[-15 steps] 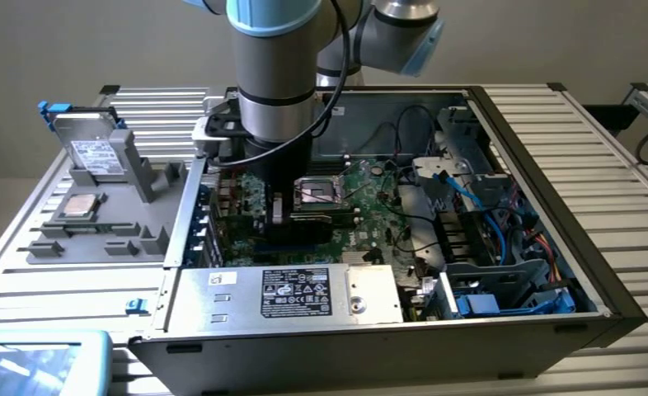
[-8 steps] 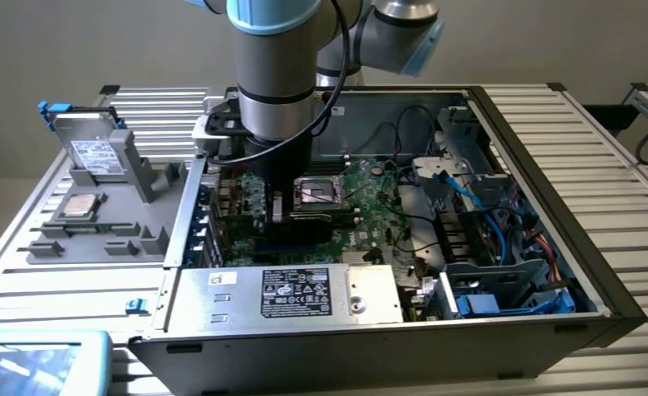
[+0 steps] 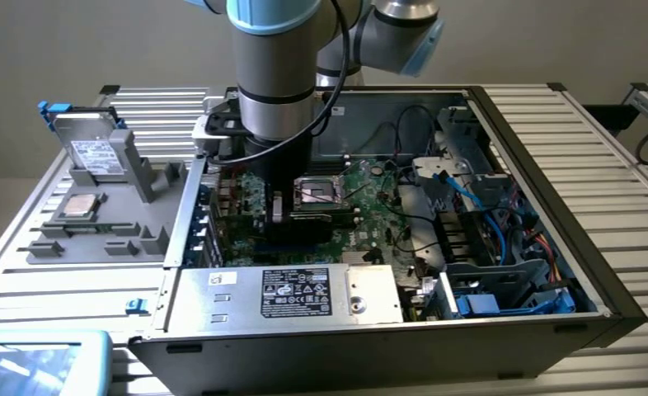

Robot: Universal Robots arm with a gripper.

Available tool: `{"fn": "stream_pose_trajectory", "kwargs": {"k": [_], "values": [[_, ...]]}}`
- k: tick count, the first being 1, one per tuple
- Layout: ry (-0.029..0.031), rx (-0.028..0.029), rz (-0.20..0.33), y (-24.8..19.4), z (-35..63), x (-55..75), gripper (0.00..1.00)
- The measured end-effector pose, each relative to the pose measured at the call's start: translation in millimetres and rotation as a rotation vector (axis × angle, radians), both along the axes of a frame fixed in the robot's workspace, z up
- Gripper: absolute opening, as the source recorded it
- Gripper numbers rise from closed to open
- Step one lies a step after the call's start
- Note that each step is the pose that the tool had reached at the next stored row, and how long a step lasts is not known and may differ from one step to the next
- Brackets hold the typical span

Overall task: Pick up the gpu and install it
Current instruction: 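Insert the gpu into the slot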

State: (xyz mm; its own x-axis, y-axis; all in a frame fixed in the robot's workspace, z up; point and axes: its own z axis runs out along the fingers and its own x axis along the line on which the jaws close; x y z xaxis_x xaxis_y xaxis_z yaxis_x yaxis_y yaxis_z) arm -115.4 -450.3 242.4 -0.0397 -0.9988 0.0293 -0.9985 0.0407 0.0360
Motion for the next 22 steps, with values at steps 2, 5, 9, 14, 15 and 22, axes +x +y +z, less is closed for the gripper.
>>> {"fn": "stream_pose_trajectory", "kwargs": {"k": [2,5,9,14,15,22], "values": [[0.0000,0.0000,0.000,-0.1,-0.2,0.0,0.29],[0.0001,-0.0002,0.000,-0.1,-0.4,0.0,0.29],[-0.0003,-0.0008,0.000,-0.5,-0.7,-0.2,0.29],[0.0000,-0.0018,0.000,-0.5,-0.5,-0.2,0.29],[0.0000,-0.0018,0.000,-0.5,-0.5,-0.2,0.29],[0.0000,-0.0018,0.001,-0.5,-0.5,-0.2,0.29]]}}
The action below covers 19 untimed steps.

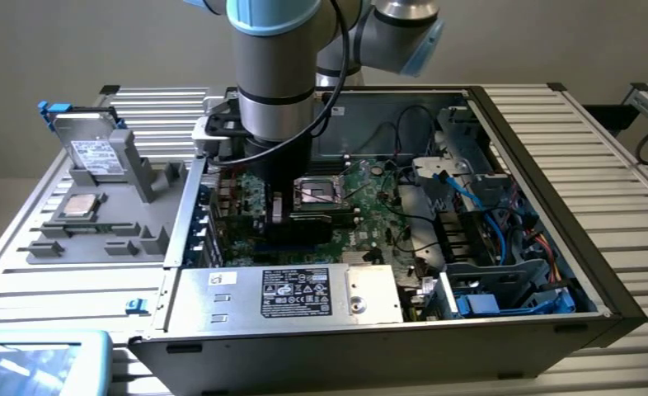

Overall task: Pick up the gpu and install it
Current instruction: 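Insert the gpu into the slot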

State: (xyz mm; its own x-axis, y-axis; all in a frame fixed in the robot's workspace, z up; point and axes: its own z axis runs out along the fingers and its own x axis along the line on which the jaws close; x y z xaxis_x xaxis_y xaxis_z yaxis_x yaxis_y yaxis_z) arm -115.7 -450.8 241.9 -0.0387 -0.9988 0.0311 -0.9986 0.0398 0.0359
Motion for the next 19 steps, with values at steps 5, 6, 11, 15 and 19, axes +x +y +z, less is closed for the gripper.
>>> {"fn": "stream_pose_trajectory", "kwargs": {"k": [5,6,11,15,19], "values": [[-0.0001,0.0012,0.007,-0.8,0.0,0.0,0.29],[0.0000,0.0012,0.008,-0.8,0.0,0.0,0.29],[-0.0002,0.0031,0.012,-1.8,0.0,-0.1,0.29],[-0.0002,0.0039,0.014,-1.8,0.0,-0.2,0.29],[-0.0002,0.0055,0.022,-2.5,0.1,-0.2,0.29]]}}
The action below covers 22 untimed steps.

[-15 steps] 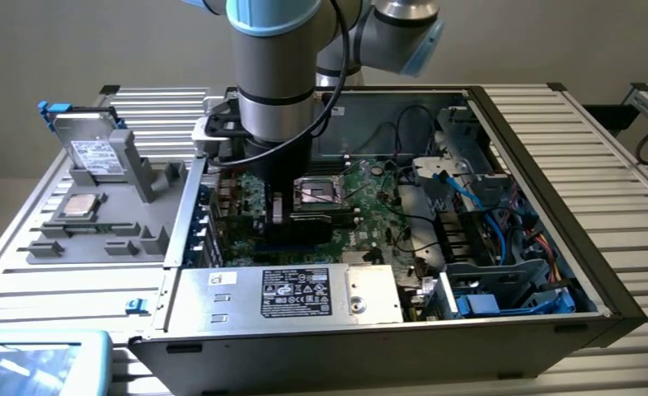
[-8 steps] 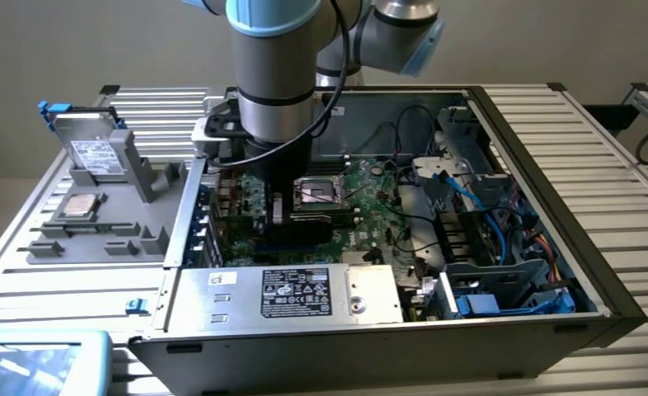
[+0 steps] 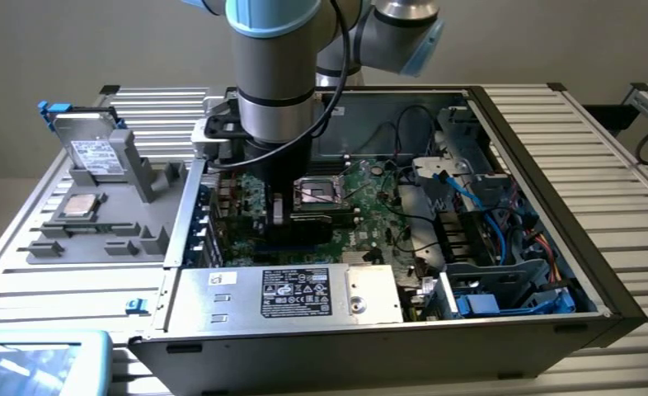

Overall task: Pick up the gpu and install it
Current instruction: 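Insert the gpu into the slot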

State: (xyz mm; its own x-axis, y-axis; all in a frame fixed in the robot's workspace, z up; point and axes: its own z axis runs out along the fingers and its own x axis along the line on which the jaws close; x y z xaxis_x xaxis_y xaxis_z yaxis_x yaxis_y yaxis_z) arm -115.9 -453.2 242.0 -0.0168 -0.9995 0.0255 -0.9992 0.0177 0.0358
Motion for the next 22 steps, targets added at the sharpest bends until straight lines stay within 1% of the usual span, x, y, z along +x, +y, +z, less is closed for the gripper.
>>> {"fn": "stream_pose_trajectory", "kwargs": {"k": [4,6,7,14,15,16,22], "values": [[0.0001,0.0004,0.005,0.0,0.0,0.0,0.29],[-0.0001,0.0046,0.008,-1.5,0.0,0.1,0.29],[-0.0001,0.0051,0.008,-1.5,0.0,0.1,0.29],[0.0000,0.0052,0.008,-1.8,0.0,-0.1,0.29],[0.0002,0.0077,0.008,-3.3,0.1,-0.1,0.29],[0.0000,0.0098,0.008,-3.9,0.0,-0.1,0.29],[0.0000,0.0098,0.008,-3.9,0.1,-0.1,0.29]]}}
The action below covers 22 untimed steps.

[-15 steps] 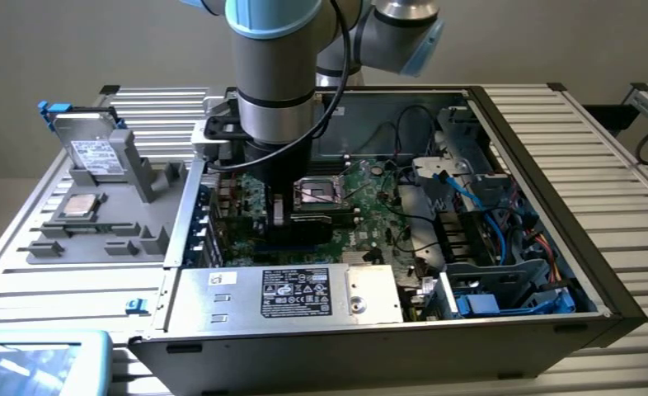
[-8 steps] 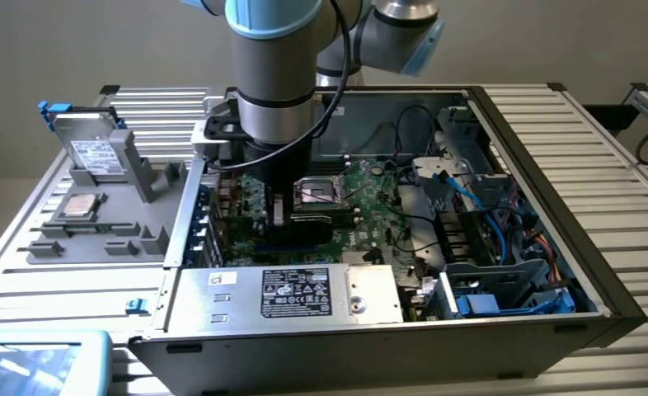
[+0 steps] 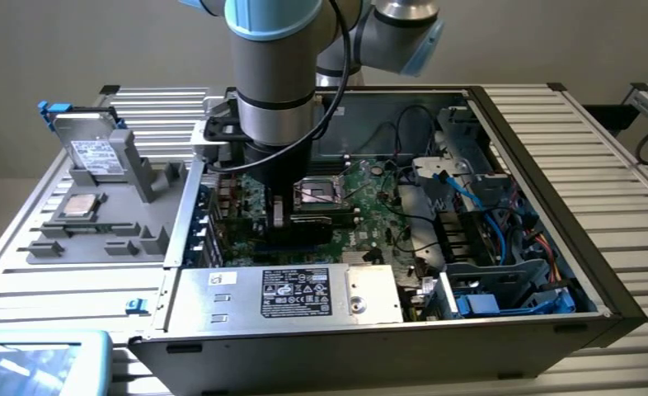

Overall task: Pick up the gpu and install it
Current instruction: 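Insert the gpu into the slot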

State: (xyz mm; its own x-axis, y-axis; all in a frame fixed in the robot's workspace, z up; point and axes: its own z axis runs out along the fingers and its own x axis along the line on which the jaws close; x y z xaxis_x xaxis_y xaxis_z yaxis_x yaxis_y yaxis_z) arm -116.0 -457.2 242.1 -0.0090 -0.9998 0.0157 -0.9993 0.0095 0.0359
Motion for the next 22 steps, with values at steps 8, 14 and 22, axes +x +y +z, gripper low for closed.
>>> {"fn": "stream_pose_trajectory", "kwargs": {"k": [8,14,22], "values": [[0.0001,-0.0002,-0.021,0.1,-0.1,0.0,0.29],[0.0000,-0.0001,-0.052,0.8,-0.4,0.4,0.29],[0.0001,0.0001,-0.052,0.9,-0.4,0.3,0.29]]}}
